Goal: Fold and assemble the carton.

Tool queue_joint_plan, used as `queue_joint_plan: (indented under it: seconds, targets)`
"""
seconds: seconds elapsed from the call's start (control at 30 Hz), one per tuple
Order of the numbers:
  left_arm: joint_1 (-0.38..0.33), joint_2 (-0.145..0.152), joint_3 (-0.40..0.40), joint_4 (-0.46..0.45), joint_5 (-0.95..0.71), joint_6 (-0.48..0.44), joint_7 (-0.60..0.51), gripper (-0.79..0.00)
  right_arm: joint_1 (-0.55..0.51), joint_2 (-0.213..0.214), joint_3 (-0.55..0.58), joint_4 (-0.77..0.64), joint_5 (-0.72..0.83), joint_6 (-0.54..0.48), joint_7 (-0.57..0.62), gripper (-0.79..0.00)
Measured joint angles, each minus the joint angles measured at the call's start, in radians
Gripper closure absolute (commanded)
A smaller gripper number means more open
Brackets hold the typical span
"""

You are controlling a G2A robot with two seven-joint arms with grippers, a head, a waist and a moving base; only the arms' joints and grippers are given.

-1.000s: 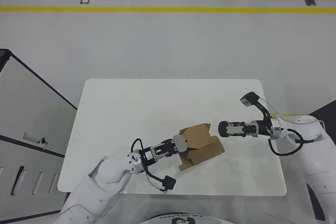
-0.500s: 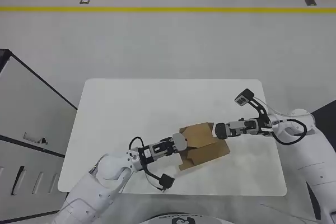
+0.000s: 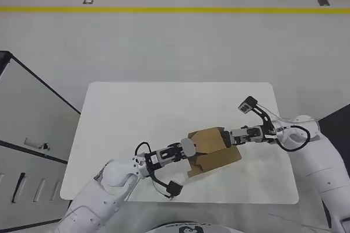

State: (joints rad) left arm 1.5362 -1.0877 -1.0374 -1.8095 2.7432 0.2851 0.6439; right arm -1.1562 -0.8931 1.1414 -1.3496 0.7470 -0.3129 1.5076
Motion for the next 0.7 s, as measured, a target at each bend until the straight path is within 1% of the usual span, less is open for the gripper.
queue_joint_plan:
  seconds: [0.1, 0.17, 0.23, 0.27, 0.4, 0.53, 0.57, 0.6, 0.7]
  targets:
    - [0.003, 0.000, 0.000, 0.000, -0.008, 0.015, -0.002, 0.000, 0.002, -0.001, -0.009, 0.002, 0.000, -0.001, 0.000, -0.511]
    - [0.003, 0.000, 0.001, 0.000, -0.012, 0.022, 0.002, 0.000, 0.003, -0.001, -0.015, 0.003, 0.002, -0.001, -0.001, -0.456]
    - [0.003, 0.000, 0.001, 0.000, -0.014, 0.026, 0.005, 0.000, 0.004, -0.002, -0.020, 0.003, 0.004, -0.001, -0.001, -0.437]
    - [0.003, 0.001, 0.002, 0.000, -0.014, 0.027, 0.006, 0.000, 0.005, -0.002, -0.023, 0.003, 0.004, -0.001, -0.001, -0.406]
    - [0.005, 0.001, 0.003, 0.001, -0.012, 0.029, 0.008, 0.000, 0.006, -0.003, -0.033, -0.001, 0.005, 0.000, 0.000, -0.354]
    - [0.009, 0.003, 0.002, -0.002, -0.007, 0.030, 0.008, 0.000, 0.007, -0.002, -0.041, -0.009, -0.002, 0.001, 0.001, -0.249]
    - [0.010, 0.003, 0.001, -0.004, -0.006, 0.029, 0.009, 0.000, 0.007, -0.002, -0.043, -0.010, -0.005, 0.002, 0.002, -0.188]
    - [0.012, 0.004, 0.000, -0.005, -0.005, 0.027, 0.009, 0.000, 0.006, -0.002, -0.045, -0.012, -0.006, 0.002, 0.002, -0.154]
    - [0.016, 0.005, -0.003, -0.008, -0.001, 0.024, 0.009, 0.000, 0.006, 0.000, -0.049, -0.018, -0.013, 0.004, 0.004, -0.123]
